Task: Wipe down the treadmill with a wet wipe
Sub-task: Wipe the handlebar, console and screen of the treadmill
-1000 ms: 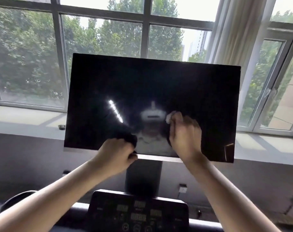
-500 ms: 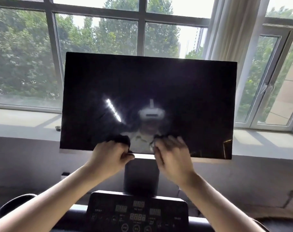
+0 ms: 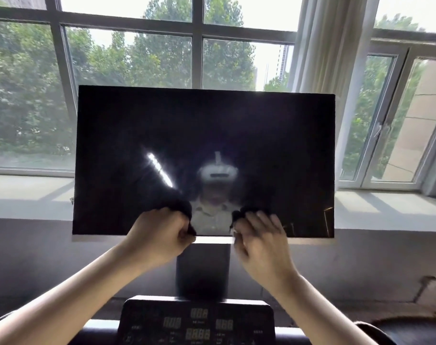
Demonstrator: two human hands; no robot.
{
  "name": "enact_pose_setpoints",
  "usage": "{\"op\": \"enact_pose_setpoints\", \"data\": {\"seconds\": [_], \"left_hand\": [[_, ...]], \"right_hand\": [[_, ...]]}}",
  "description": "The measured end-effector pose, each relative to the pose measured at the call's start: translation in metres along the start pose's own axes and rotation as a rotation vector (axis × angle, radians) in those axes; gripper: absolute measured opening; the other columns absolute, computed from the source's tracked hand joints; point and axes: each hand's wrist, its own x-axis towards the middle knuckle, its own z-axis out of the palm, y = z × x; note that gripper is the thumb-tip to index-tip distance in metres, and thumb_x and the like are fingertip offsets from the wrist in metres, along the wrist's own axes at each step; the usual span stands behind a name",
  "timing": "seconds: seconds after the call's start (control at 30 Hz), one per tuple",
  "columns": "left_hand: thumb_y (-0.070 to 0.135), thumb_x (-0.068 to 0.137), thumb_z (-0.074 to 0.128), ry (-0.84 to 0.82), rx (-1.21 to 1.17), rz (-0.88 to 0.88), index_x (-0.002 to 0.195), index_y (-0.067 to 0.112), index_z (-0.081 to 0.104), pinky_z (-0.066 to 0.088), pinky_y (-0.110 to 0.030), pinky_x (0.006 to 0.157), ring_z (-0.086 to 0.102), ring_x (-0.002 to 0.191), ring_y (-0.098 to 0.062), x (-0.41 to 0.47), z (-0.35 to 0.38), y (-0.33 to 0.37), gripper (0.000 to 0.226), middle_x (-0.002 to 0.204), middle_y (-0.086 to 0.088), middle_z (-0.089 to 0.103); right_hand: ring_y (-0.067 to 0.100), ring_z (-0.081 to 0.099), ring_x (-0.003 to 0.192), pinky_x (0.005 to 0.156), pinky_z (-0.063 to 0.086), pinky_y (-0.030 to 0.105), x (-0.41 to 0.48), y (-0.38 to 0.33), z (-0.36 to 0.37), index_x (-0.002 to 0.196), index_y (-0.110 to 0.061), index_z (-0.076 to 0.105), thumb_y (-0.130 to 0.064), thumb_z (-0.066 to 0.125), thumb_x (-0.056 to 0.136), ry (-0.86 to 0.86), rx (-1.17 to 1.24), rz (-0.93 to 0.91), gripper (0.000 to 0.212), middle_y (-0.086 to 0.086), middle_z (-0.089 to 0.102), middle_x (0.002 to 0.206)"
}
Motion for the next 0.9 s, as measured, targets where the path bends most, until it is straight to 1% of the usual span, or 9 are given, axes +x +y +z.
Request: {"op": "enact_pose_setpoints", "data": {"seconds": [0.2, 0.3, 0.37, 0.47, 0.57, 0.67, 0.73, 0.83, 0.9], "left_hand": [[0.053, 0.091, 0.066, 0.278, -0.152, -0.002, 0.076, 0.025, 0.059, 0.050, -0.032, 0.065, 0.070, 0.080, -0.023, 0.038, -0.022, 0.007, 0.033, 0.076, 0.006, 0.070], [0.039, 0.090, 0.070, 0.463, -0.215, 0.082, 0.084, 0.024, 0.066, 0.051, -0.033, 0.063, 0.070, 0.077, -0.024, 0.072, -0.038, 0.019, 0.017, 0.076, 0.008, 0.071], [0.032, 0.090, 0.069, 0.577, -0.213, 0.161, 0.088, 0.024, 0.068, 0.054, -0.035, 0.063, 0.068, 0.076, -0.022, 0.092, -0.049, 0.023, 0.009, 0.080, 0.008, 0.069], [0.029, 0.088, 0.069, 0.743, -0.157, 0.240, 0.101, 0.016, 0.069, 0.055, -0.042, 0.078, 0.062, 0.092, -0.023, 0.125, -0.068, 0.021, 0.019, 0.098, 0.000, 0.066], [0.041, 0.089, 0.065, 0.757, -0.064, 0.220, 0.127, 0.012, 0.062, 0.043, -0.047, 0.106, 0.054, 0.119, -0.030, 0.156, -0.084, 0.025, 0.049, 0.127, -0.008, 0.059], [0.055, 0.094, 0.051, 0.693, -0.051, 0.177, 0.142, 0.007, 0.053, 0.030, -0.047, 0.120, 0.048, 0.134, -0.033, 0.179, -0.089, 0.034, 0.067, 0.145, -0.013, 0.054], [0.059, 0.096, 0.043, 0.659, -0.053, 0.149, 0.142, 0.005, 0.052, 0.029, -0.046, 0.121, 0.052, 0.129, -0.034, 0.188, -0.087, 0.037, 0.072, 0.136, -0.014, 0.060], [0.059, 0.098, 0.042, 0.680, -0.016, 0.161, 0.139, 0.006, 0.055, 0.037, -0.045, 0.111, 0.057, 0.118, -0.033, 0.191, -0.086, 0.033, 0.068, 0.124, -0.011, 0.066], [0.060, 0.098, 0.043, 0.690, -0.004, 0.177, 0.139, 0.008, 0.056, 0.039, -0.044, 0.108, 0.058, 0.116, -0.031, 0.193, -0.087, 0.030, 0.067, 0.122, -0.009, 0.066]], "right_hand": [[0.032, 0.059, 0.083, 0.075, 0.045, 0.042, 0.055, 0.047, -0.019, 0.096, -0.013, 0.062, -0.008, 0.058, 0.090, 0.216, 0.003, 0.341, 0.009, 0.007, 0.064, 0.092], [0.032, 0.057, 0.081, 0.074, 0.048, 0.044, 0.040, 0.024, -0.002, 0.095, -0.009, 0.067, -0.004, 0.057, 0.089, 0.205, 0.064, 0.214, 0.012, 0.010, 0.061, 0.092], [0.032, 0.057, 0.081, 0.071, 0.049, 0.045, 0.010, 0.018, 0.007, 0.095, -0.008, 0.070, 0.004, 0.068, 0.074, 0.117, 0.054, 0.063, 0.024, 0.010, 0.061, 0.095], [0.030, 0.060, 0.082, 0.071, 0.049, 0.044, 0.003, 0.042, -0.004, 0.095, -0.011, 0.072, 0.003, 0.069, 0.072, 0.118, 0.011, -0.001, 0.027, 0.006, 0.063, 0.099], [0.032, 0.058, 0.086, 0.076, 0.048, 0.043, 0.046, 0.074, -0.021, 0.101, -0.014, 0.071, 0.002, 0.067, 0.082, 0.248, -0.017, 0.180, 0.025, 0.006, 0.064, 0.102], [0.033, 0.060, 0.091, 0.078, 0.048, 0.043, 0.080, 0.069, -0.017, 0.101, -0.012, 0.073, 0.002, 0.067, 0.086, 0.331, -0.005, 0.242, 0.022, 0.007, 0.067, 0.109], [0.032, 0.062, 0.098, 0.079, 0.048, 0.043, 0.072, 0.051, -0.003, 0.105, -0.011, 0.075, -0.001, 0.064, 0.087, 0.300, 0.023, 0.132, 0.024, 0.006, 0.068, 0.116], [0.025, 0.060, 0.126, 0.092, 0.050, 0.043, 0.028, 0.035, 0.008, 0.116, -0.010, 0.074, -0.006, 0.053, 0.091, 0.178, 0.053, -0.107, 0.033, 0.003, 0.064, 0.136], [0.023, 0.055, 0.135, 0.100, 0.048, 0.047, 0.020, 0.046, 0.002, 0.124, -0.012, 0.072, -0.010, 0.050, 0.093, 0.144, -0.014, -0.131, 0.038, 0.004, 0.060, 0.144]]}}
